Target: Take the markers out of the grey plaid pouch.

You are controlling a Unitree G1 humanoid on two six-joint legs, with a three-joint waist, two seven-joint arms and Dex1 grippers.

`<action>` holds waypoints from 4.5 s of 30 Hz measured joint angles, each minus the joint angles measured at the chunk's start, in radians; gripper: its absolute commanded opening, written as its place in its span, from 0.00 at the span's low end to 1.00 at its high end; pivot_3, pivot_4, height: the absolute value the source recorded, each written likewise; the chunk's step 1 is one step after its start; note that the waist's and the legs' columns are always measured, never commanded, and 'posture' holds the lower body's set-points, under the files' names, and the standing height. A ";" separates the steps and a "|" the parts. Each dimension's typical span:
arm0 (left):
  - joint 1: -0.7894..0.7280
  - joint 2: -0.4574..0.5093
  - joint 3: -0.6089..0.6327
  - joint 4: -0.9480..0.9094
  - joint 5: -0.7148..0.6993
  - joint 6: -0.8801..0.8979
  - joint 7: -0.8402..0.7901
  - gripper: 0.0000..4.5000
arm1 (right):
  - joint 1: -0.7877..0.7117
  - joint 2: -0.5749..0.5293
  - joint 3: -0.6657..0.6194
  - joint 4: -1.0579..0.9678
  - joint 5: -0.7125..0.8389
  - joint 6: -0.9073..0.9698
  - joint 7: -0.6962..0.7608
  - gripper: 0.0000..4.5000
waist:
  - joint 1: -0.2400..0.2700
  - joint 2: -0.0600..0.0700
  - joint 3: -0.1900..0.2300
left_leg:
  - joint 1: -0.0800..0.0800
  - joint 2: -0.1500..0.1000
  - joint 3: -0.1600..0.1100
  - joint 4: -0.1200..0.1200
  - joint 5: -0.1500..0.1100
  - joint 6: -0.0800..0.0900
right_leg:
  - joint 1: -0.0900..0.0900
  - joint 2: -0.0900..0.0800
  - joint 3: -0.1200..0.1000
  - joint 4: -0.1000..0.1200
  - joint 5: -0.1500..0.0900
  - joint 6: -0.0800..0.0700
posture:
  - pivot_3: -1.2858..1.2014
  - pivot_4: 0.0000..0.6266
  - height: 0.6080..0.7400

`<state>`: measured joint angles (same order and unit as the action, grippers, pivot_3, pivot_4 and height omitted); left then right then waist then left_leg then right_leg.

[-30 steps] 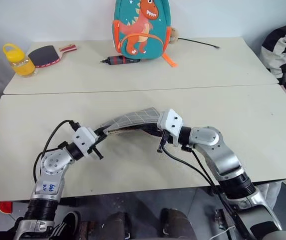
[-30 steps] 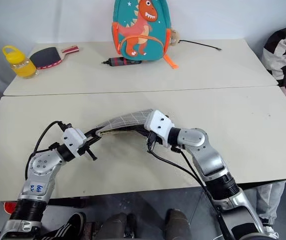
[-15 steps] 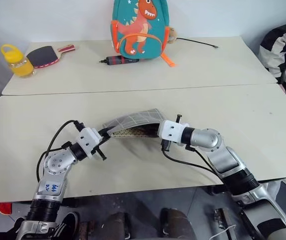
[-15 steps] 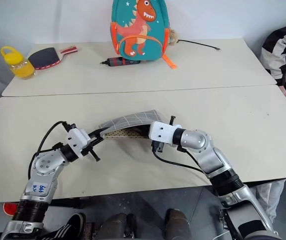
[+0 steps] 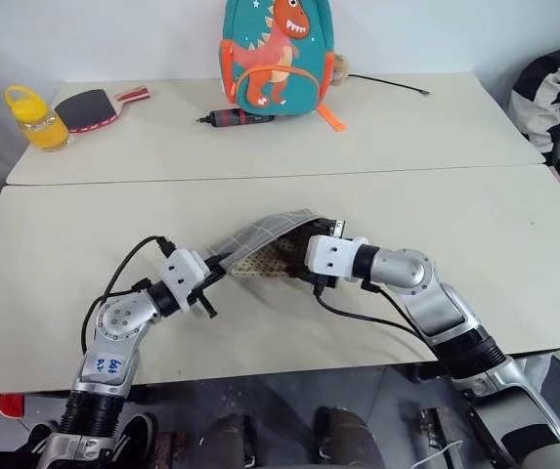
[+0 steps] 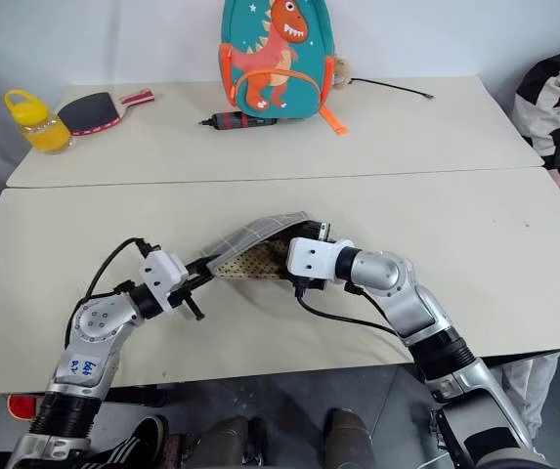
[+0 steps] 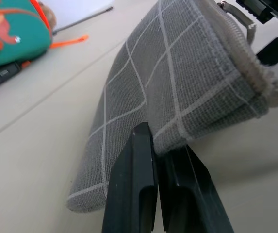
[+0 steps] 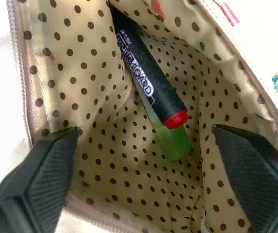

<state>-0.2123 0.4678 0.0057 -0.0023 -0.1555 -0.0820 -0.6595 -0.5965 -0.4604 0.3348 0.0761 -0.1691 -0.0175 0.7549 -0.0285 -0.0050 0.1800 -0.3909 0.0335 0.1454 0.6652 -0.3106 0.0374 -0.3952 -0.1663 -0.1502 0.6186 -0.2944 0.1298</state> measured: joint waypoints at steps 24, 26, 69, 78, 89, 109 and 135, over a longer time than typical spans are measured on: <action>-0.197 0.020 0.005 -0.220 -0.380 0.833 -0.063 0.00 | -0.279 -0.236 0.052 -0.034 0.079 0.124 0.515 0.63 | 0.001 -0.001 0.000 | 0.000 0.000 -0.001 0.001 0.000 0.000 | 0.001 0.001 0.000 0.000 0.000 0.000 | 0.52 0.24 1.00; -0.208 -0.010 0.011 -0.220 -0.422 0.876 -0.062 0.00 | -0.304 -0.235 0.053 -0.034 0.069 0.124 0.522 0.63 | 0.001 -0.001 0.000 | 0.000 0.000 -0.001 0.001 0.000 0.000 | 0.001 0.001 0.000 0.000 0.000 0.000 | 0.52 0.24 1.00; -0.188 -0.003 0.018 -0.162 -0.391 0.720 -0.063 0.00 | -0.285 -0.227 0.052 0.045 -0.045 -0.026 0.408 0.12 | 0.001 -0.001 0.001 | 0.000 0.000 -0.001 0.001 0.001 -0.001 | 0.001 0.001 0.001 -0.001 0.000 0.000 | 0.52 0.24 1.00; -0.215 -0.016 0.016 -0.115 -0.362 0.599 -0.057 0.00 | -0.265 -0.239 -0.007 -0.004 0.078 0.067 0.433 0.12 | 0.004 -0.001 0.001 | 0.000 0.000 -0.001 0.002 0.001 -0.001 | 0.002 0.001 0.000 -0.001 0.000 0.000 | 0.52 0.24 1.00; -0.170 -0.085 -0.025 -0.150 -0.341 0.622 -0.008 0.00 | -0.217 -0.236 0.026 -0.002 -0.018 0.052 0.402 0.12 | 0.002 -0.001 0.001 | 0.000 0.000 -0.001 0.002 0.001 -0.001 | 0.002 0.001 0.000 -0.001 0.000 0.000 | 0.52 0.24 1.00; -0.112 -0.065 -0.020 -0.148 -0.266 0.356 -0.129 0.54 | -0.194 -0.236 0.043 0.002 -0.037 0.039 0.416 0.12 | 0.003 -0.001 0.001 | 0.000 0.000 -0.001 0.002 0.001 -0.001 | 0.002 0.001 0.000 -0.001 0.000 0.000 | 0.52 0.24 1.00; -0.058 -0.053 -0.028 -0.133 -0.202 0.235 -0.172 0.01 | -0.179 -0.236 0.041 -0.020 -0.011 0.072 0.436 0.12 | 0.002 -0.001 0.001 | 0.000 0.000 -0.001 0.002 0.001 0.000 | 0.002 0.001 0.000 -0.001 0.000 0.000 | 0.52 0.24 1.00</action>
<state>-0.2705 0.4152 -0.0228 -0.1351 -0.3578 0.1533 -0.8312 -0.7760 -0.6961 0.3755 0.0558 -0.1804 0.0543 1.1909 -0.0262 -0.0060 0.1806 -0.3908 0.0335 0.1444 0.6672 -0.3099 0.0370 -0.3933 -0.1655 -0.1500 0.6178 -0.2944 0.1298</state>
